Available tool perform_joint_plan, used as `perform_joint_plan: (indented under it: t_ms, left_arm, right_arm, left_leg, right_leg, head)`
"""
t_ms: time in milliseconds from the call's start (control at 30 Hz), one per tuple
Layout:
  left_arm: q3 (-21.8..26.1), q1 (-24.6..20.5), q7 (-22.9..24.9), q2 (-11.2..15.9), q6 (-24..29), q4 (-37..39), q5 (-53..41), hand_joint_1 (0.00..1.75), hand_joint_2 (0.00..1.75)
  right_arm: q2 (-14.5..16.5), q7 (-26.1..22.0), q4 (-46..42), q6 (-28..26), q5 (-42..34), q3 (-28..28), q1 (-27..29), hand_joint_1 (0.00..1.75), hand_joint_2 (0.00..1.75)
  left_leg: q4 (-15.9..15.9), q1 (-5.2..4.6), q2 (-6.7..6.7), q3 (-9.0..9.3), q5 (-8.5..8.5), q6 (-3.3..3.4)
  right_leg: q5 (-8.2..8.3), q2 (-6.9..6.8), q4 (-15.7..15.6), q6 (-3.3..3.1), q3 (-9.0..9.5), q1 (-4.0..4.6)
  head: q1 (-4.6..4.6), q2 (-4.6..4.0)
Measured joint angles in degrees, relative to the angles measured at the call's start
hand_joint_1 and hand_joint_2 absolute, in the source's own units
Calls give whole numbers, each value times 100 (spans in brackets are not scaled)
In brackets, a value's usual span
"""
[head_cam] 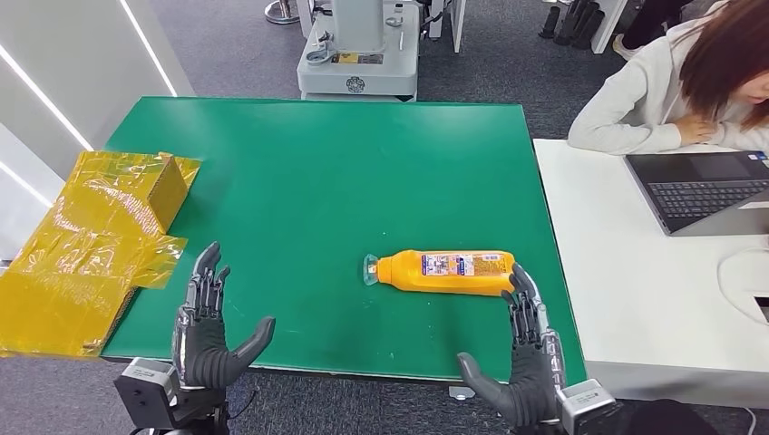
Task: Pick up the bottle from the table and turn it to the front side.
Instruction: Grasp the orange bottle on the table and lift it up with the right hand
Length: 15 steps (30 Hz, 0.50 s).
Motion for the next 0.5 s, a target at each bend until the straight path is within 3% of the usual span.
perform_joint_plan:
  t_ms: [500]
  left_arm:
    - [38,10,-108,89,29,0,89,0,175]
  right_arm:
    - [-30,67,-9,-24,46,55,6,0,175]
  left_leg:
    - [0,0,0,0,0,0]
  right_leg:
    - [0,0,0,0,0,0]
  head:
    - [0,0]
